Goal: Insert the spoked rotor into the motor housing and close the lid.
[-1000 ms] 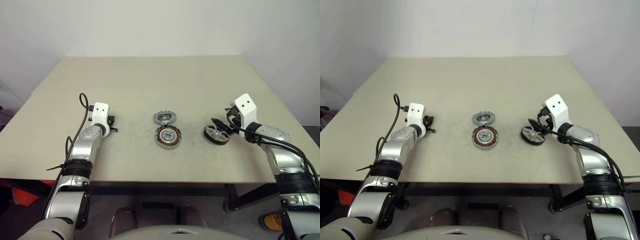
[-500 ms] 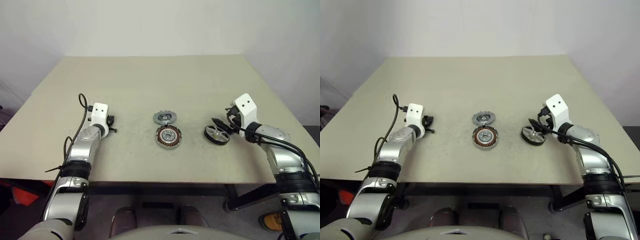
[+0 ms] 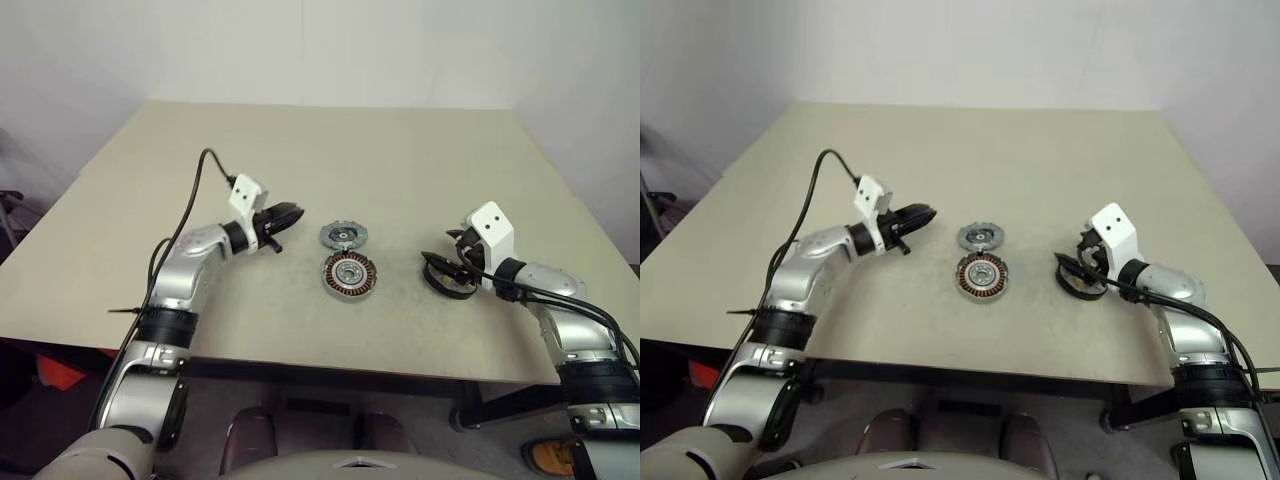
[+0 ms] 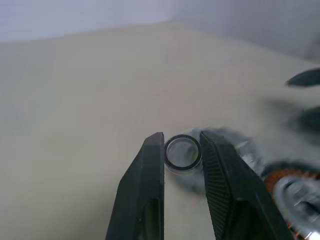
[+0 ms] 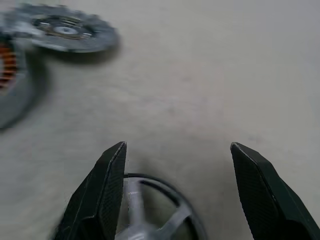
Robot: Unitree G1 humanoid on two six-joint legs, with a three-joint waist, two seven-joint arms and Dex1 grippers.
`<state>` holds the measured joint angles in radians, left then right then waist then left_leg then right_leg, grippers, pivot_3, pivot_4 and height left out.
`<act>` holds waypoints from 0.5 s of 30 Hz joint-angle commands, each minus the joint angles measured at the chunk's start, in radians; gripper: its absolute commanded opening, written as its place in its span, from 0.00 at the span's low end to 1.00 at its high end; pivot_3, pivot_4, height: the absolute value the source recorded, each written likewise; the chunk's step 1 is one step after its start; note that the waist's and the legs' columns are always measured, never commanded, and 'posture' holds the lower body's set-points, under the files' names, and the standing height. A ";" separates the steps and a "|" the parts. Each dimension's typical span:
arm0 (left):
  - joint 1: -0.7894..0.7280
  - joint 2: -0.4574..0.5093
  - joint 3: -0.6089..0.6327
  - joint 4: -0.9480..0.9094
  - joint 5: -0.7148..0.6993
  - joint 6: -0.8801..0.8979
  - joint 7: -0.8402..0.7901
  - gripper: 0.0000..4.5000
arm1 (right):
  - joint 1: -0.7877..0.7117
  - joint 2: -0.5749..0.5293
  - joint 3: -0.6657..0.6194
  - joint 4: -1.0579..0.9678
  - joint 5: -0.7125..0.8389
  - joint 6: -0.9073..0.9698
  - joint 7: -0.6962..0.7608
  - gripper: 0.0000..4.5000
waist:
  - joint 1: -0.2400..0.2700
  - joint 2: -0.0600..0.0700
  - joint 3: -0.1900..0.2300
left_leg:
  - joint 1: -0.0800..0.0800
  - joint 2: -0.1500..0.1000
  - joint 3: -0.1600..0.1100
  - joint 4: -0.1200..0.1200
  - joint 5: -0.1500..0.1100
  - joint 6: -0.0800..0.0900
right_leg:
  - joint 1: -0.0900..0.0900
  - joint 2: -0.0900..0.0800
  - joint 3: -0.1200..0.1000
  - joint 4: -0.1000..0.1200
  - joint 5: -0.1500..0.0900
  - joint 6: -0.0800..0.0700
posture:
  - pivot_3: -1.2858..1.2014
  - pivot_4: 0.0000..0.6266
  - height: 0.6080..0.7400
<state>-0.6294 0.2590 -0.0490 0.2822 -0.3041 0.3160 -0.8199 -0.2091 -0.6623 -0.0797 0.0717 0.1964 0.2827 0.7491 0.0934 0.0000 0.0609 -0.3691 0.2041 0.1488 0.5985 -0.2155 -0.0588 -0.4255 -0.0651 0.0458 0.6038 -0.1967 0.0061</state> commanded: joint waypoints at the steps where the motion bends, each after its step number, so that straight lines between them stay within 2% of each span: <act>1: -0.046 -0.028 -0.037 0.052 -0.001 -0.025 -0.063 0.16 | 0.022 -0.025 -0.052 -0.079 0.031 0.007 0.009 0.83 | 0.000 0.000 0.000 | 0.001 0.000 0.001 0.000 0.000 0.000 | 0.001 0.000 0.001 0.000 0.000 0.000 | 0.52 0.00 1.00; 15: -0.136 -0.141 -0.140 0.221 0.034 -0.066 -0.214 0.16 | 0.131 -0.027 -0.108 -0.247 0.053 0.059 -0.011 0.83 | 0.004 0.000 0.000 | 0.002 -0.002 0.000 0.000 0.001 0.003 | 0.002 -0.003 0.000 0.001 0.000 0.000 | 0.52 0.00 1.00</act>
<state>-0.7342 0.1225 -0.1833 0.5072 -0.2753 0.2685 -1.0097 -0.0738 -0.6773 -0.1486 -0.1232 0.2298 0.3396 0.7469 0.0977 -0.0003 0.0611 -0.3674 0.2019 0.1491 0.5983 -0.2141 -0.0563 -0.4237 -0.0680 0.0459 0.6047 -0.1968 0.0064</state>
